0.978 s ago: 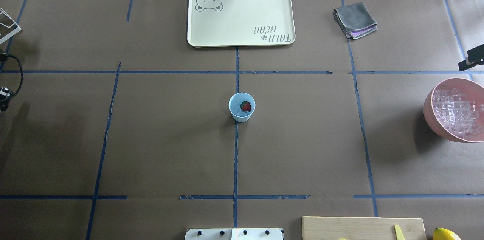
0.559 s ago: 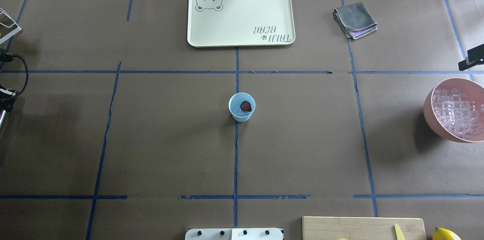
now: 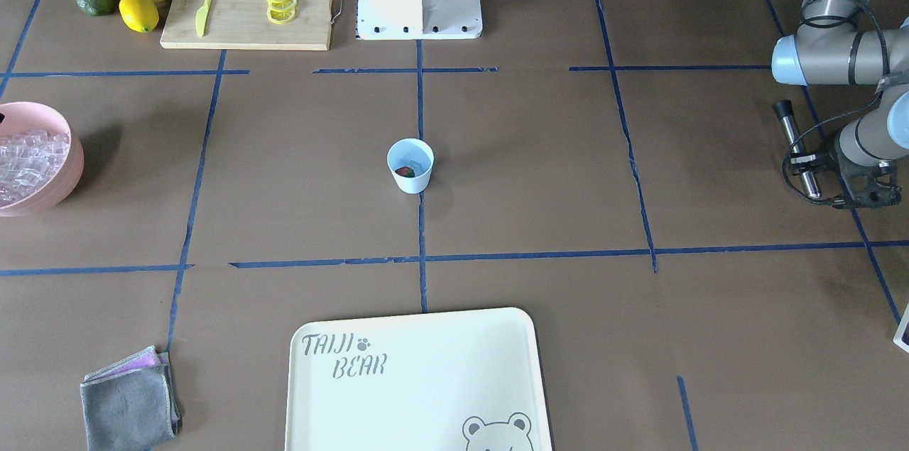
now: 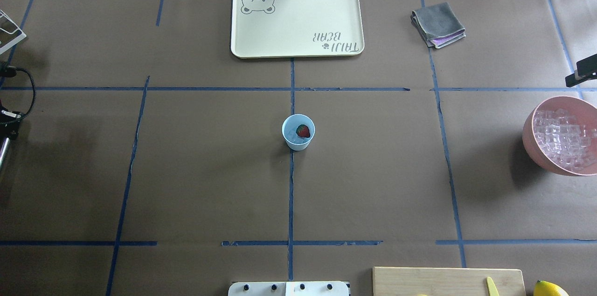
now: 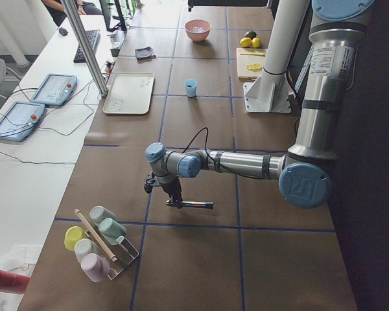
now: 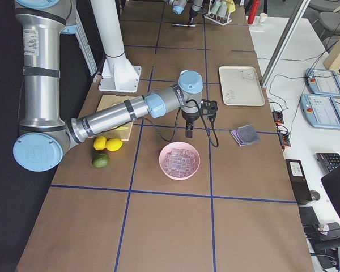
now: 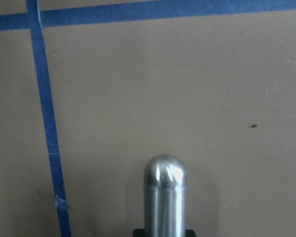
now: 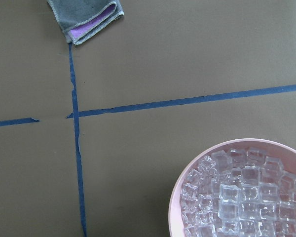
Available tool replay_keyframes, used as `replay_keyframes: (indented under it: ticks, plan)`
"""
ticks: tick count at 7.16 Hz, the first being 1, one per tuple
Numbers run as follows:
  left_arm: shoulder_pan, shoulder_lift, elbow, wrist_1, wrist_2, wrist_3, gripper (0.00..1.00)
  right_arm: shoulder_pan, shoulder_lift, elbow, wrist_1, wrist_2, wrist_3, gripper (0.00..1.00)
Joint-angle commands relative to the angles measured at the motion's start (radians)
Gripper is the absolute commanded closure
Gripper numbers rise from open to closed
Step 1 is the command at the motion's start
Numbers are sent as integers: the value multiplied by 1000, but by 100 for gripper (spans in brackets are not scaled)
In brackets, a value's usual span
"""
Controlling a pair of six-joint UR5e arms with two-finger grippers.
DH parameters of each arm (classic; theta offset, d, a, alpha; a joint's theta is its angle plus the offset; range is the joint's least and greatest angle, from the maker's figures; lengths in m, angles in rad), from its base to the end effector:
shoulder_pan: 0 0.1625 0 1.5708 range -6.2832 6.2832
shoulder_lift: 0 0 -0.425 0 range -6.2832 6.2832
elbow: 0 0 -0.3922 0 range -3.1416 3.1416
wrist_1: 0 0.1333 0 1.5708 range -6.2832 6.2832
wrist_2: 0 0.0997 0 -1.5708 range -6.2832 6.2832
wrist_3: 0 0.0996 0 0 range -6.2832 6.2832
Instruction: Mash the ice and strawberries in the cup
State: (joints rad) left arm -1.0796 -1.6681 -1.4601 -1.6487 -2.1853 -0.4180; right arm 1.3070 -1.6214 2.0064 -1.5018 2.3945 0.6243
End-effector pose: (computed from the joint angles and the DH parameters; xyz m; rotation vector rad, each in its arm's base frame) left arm 0.1869 -0.5104 0.6655 -0.2137 0.5795 0.0907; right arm -0.0621 -0.4610 0.4568 0.0387 -0.9140 0.1481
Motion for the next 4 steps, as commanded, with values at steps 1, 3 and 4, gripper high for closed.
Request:
replay_keyframes:
  ticks: [1, 3, 4]
  plan:
    - [-2, 4, -5, -5, -1, 2, 0, 0, 0, 0, 0, 0, 0, 0]
    - [-47, 10, -124, 16, 1, 13, 0, 2, 1, -1, -15, 3, -5, 0]
    - [-133, 8, -200, 94, -13, 62, 0, 2, -5, -11, -17, 11, -12, 0]
